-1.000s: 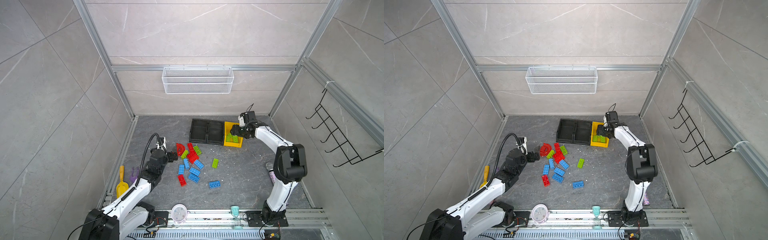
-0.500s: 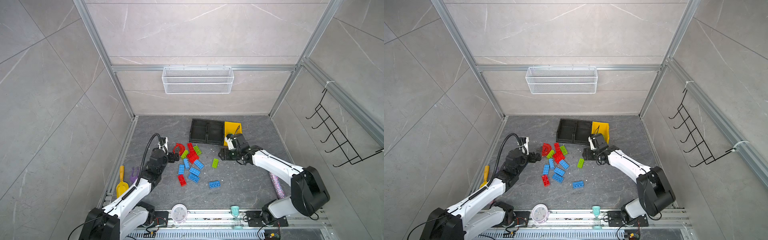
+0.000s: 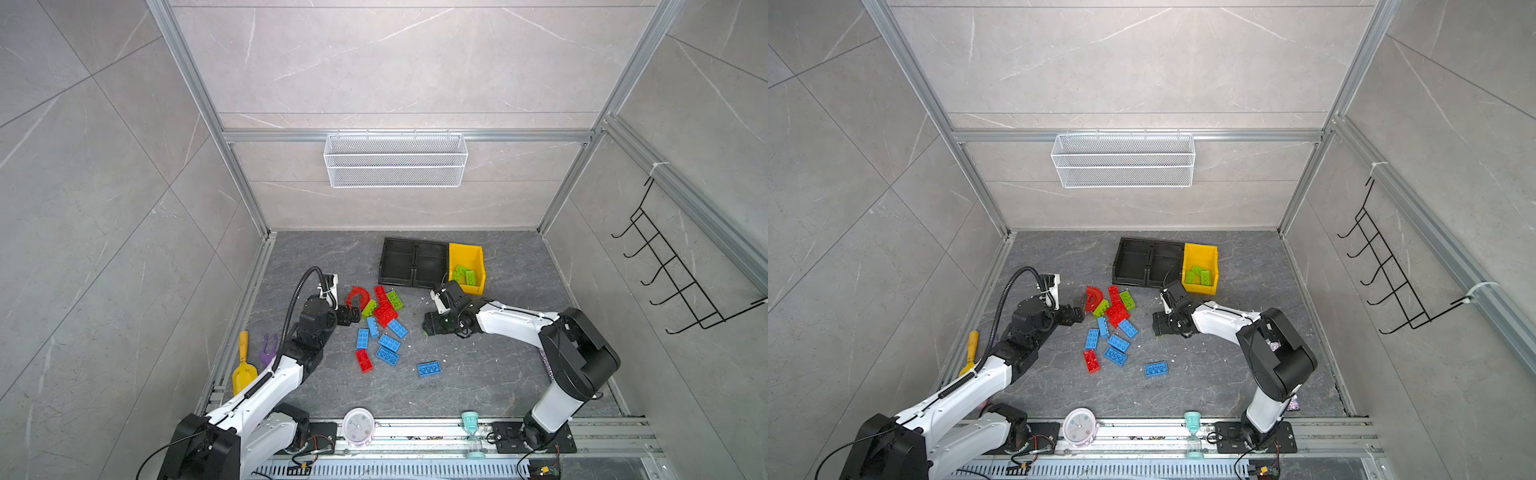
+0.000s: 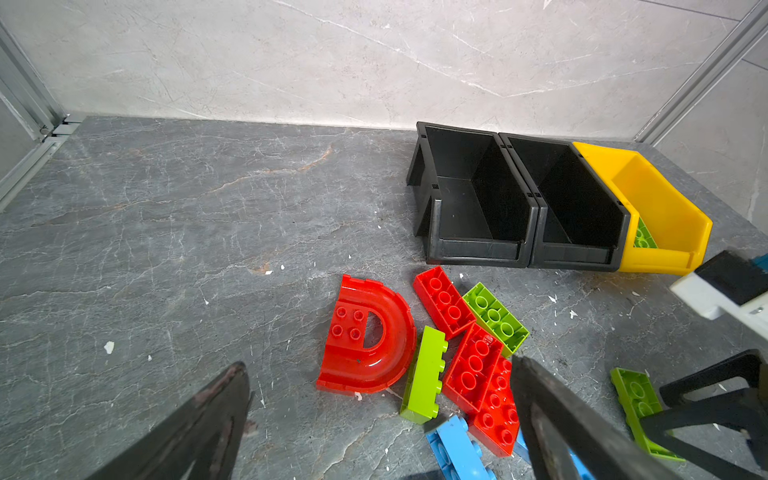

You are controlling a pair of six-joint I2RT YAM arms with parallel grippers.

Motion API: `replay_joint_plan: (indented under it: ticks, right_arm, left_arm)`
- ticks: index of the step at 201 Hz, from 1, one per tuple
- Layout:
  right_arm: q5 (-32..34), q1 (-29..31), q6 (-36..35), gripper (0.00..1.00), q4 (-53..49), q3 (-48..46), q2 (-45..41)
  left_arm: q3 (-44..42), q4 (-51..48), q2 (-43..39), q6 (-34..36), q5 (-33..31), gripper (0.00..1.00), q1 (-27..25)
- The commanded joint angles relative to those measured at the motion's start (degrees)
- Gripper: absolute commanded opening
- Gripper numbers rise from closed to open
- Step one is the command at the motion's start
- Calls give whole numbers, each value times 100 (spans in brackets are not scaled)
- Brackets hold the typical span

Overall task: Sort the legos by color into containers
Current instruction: 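Move the right gripper to another lime-green brick and grasp it, then carry the lime-green brick over the yellow bin and release it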

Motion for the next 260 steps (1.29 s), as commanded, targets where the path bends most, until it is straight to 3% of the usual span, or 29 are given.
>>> replay_joint_plan:
  ticks: [1, 37, 95, 133, 181, 212, 260]
  right_arm:
    - [236, 108, 62, 69, -98, 262, 173]
    - [377, 301, 15, 69, -202, 608, 583]
    - [1574, 572, -216, 55, -947, 1202, 958]
    - [1876, 689, -231, 47, -975, 1235, 1016]
    - [1609, 701, -112, 31, -132, 818, 667]
    - [1331, 612, -313, 24, -341, 1069, 578]
    - [606, 39, -727, 21, -784, 1600, 227]
  left_arm:
    - [-13, 255, -126, 144, 36, 100, 9]
    - [-29, 241, -207, 145, -3, 100, 10]
    - [-30, 189, -301, 137, -43, 100, 9]
    - [-14, 145, -419, 136, 14, 100, 9]
    - [-55, 173, -398, 136, 3, 100, 9]
    - [-36, 137, -403, 146, -34, 100, 9]
    - [-41, 122, -373, 106, -135, 100, 9]
